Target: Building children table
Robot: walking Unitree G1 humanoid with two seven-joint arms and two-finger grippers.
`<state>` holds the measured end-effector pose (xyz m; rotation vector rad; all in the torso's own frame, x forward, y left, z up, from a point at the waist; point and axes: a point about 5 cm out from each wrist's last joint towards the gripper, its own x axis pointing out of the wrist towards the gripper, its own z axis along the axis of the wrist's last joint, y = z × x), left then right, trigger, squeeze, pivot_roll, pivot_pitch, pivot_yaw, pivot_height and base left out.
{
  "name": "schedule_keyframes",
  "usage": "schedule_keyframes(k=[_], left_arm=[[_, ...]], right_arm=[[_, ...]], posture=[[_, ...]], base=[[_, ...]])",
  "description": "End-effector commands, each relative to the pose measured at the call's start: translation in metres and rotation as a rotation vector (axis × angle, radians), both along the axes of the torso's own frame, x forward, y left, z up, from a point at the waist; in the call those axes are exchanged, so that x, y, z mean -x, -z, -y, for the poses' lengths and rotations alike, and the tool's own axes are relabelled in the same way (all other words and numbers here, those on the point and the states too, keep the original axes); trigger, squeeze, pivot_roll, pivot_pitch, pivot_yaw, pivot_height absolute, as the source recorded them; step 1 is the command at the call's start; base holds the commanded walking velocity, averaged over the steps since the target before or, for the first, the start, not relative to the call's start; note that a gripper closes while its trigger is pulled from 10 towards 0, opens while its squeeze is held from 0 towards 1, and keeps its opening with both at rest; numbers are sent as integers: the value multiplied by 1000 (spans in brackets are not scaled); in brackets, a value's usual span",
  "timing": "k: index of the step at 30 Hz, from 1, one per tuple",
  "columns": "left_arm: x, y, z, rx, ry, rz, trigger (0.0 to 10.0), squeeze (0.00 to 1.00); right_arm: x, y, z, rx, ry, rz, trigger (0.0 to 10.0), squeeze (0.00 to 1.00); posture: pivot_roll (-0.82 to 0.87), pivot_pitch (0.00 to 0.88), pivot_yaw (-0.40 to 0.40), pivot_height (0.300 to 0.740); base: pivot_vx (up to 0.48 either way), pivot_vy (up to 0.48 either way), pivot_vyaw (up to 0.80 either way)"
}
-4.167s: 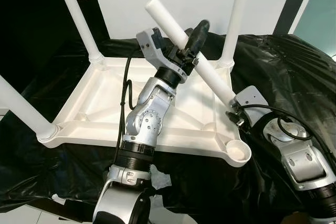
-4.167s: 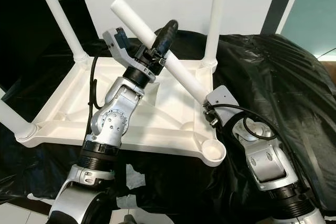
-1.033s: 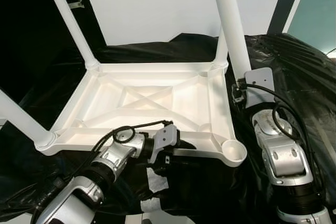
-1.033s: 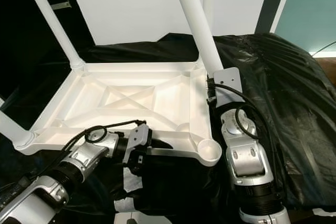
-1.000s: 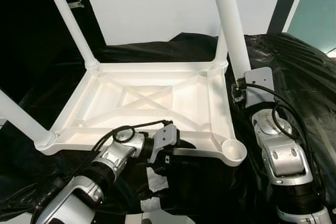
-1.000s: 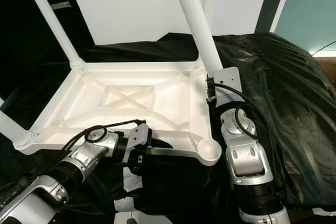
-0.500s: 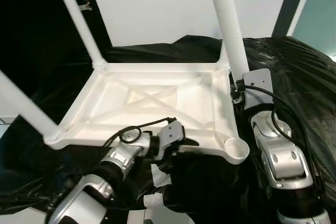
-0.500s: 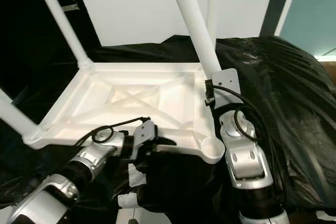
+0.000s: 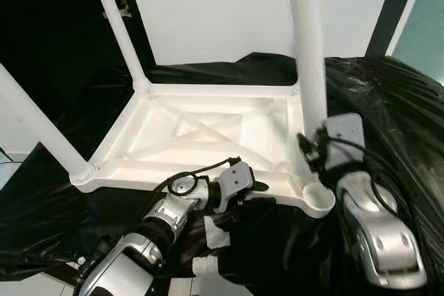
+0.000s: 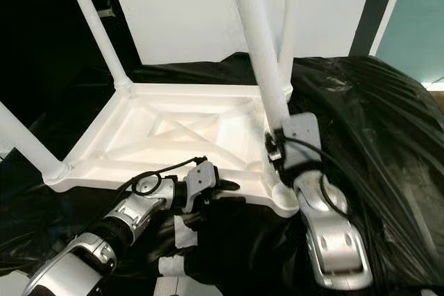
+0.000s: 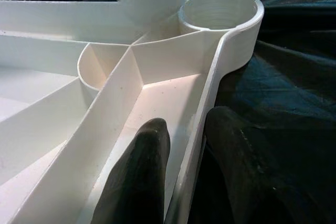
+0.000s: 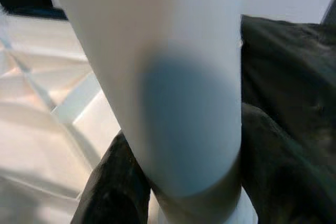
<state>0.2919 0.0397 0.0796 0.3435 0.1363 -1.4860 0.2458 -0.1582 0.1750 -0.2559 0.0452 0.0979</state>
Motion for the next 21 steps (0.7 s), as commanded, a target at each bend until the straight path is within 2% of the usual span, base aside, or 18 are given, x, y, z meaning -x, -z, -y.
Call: schedule_keyframes(k=[1, 5, 7, 13, 15, 16, 19, 21], left_arm=[[2, 28, -9, -106, -167, -56, 10000, 0], [-4, 30, -9, -144, -241, -39, 10000, 0], [-7, 30, -7, -156, -272, -30, 10000, 0], [-6, 32, -6, -171, -279, -29, 10000, 0], [-6, 33, -6, -173, -276, -26, 10000, 0], [-6, 33, -6, -173, -276, -26, 10000, 0], [-6, 32, -6, -164, -277, -27, 10000, 0], [-7, 32, -6, -163, -277, -27, 10000, 0]], right_arm=[[5, -6, -6, -33, -52, 17, 10000, 0], [12, -5, -6, -56, -75, 9, 10000, 0], [18, -3, -1, -71, -60, -4, 10000, 0], [25, 0, 1, -73, -65, -19, 10000, 0], [36, 5, 5, -68, -63, -47, 10000, 0], [36, 5, 5, -68, -63, -47, 10000, 0], [54, 22, 13, -50, -37, -114, 10000, 0], [56, 24, 13, -50, -34, -122, 10000, 0]], posture=[[-154, 0, 66, 740], [-155, 0, 67, 740], [-161, 0, 70, 740], [-164, 0, 74, 740], [-168, 0, 72, 740], [-168, 0, 72, 740], [-175, 0, 70, 740], [-176, 0, 69, 740]], base=[[0, 0, 0], [0, 0, 0], [0, 0, 0], [0, 0, 0], [0, 0, 0], [0, 0, 0], [0, 0, 0], [0, 0, 0]])
